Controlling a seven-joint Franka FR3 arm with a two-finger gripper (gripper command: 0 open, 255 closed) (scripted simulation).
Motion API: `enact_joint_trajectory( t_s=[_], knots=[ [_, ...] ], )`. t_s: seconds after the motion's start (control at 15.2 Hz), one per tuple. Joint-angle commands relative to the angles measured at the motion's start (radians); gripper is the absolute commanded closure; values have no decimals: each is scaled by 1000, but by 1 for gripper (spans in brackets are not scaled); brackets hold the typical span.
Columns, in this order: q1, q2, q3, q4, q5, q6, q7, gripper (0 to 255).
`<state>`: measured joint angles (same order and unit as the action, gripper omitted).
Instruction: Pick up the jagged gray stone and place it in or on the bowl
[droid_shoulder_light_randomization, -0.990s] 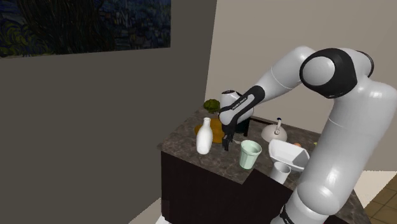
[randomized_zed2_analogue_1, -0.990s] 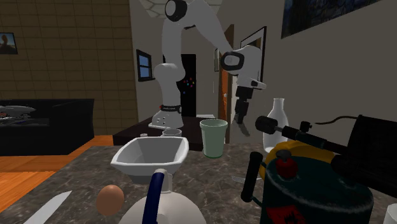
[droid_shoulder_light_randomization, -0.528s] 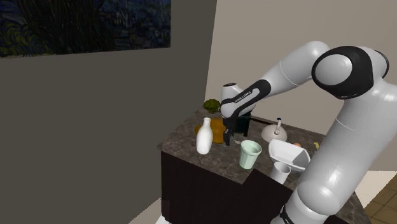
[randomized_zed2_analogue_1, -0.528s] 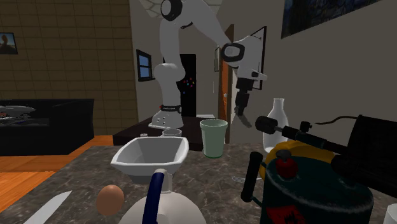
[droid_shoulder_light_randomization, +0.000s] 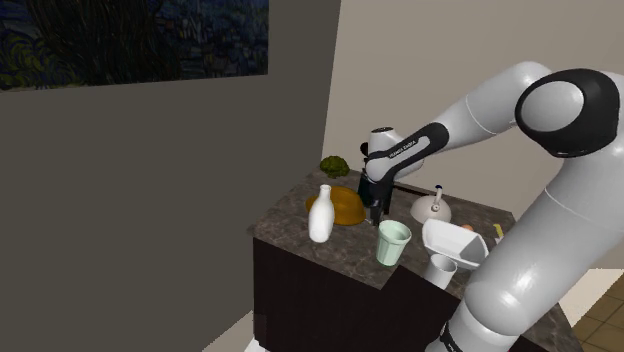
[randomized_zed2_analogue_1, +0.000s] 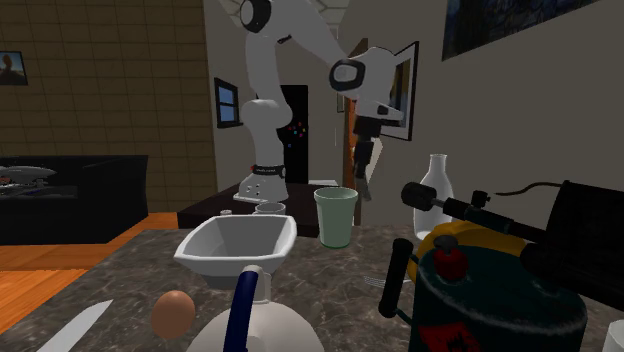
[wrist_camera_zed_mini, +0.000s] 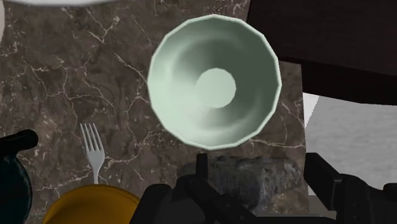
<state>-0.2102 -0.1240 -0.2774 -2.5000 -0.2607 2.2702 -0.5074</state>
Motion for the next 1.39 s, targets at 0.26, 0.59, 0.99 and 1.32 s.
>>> enact_joint_trajectory(
  t_s=[0.26, 0.59, 0.99, 1.32],
  knots=[
    [-89, -71, -91, -77, -76, 32, -119, 255],
    [-166, -103, -175, -102, -134, 53, -231, 255],
    [-249, -103, -283, -92, -181, 81, -385, 255],
    [-303, -66, -378, -51, -185, 111, -531, 255]
  ],
)
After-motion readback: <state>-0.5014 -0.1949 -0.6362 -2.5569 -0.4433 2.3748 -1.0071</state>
